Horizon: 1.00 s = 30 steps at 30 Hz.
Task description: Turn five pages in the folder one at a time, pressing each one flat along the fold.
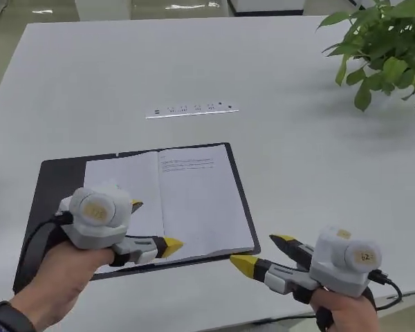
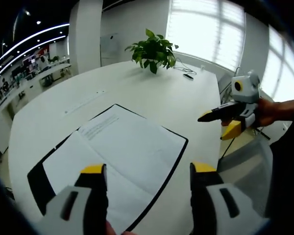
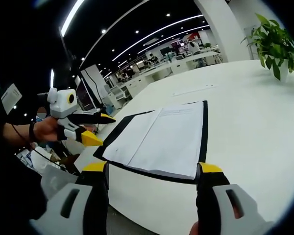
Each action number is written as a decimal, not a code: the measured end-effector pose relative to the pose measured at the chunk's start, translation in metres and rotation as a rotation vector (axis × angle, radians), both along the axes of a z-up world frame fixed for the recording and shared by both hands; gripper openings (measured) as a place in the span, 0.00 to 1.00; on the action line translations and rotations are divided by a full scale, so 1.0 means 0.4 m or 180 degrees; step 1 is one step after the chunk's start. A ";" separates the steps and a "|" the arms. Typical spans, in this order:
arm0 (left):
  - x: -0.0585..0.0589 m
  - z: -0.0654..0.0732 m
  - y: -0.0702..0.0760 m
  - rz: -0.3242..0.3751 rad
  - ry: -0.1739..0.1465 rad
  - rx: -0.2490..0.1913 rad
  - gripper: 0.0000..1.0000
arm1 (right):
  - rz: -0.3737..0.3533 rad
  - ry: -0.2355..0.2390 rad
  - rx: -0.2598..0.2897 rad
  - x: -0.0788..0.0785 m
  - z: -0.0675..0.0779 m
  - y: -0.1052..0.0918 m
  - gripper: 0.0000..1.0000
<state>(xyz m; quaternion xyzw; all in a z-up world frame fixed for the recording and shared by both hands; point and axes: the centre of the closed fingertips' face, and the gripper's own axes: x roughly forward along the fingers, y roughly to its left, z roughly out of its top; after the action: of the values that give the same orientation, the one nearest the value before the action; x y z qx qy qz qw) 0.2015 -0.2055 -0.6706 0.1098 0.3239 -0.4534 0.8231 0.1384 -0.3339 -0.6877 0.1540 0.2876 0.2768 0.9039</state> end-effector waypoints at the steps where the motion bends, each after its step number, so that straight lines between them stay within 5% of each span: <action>1: 0.004 -0.003 -0.012 -0.0026 0.0001 0.0005 0.68 | -0.0001 -0.0008 0.0003 0.001 0.001 -0.001 0.72; 9: 0.045 -0.033 -0.122 -0.0191 0.0022 0.0019 0.66 | -0.0020 0.0028 0.0072 0.007 -0.006 -0.010 0.73; 19: 0.048 -0.099 -0.245 -0.0208 0.0104 -0.0023 0.66 | -0.0101 0.0170 0.0127 -0.004 -0.042 -0.024 0.71; 30: 0.044 -0.206 -0.324 -0.0212 0.0088 0.0251 0.65 | -0.0297 0.0267 0.0224 -0.020 -0.059 -0.076 0.70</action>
<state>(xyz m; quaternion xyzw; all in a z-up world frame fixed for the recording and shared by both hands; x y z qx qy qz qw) 0.2191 -0.3351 -0.7529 0.1466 0.3491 -0.4689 0.7980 0.1303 -0.3644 -0.7112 0.2104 0.3078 0.2376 0.8969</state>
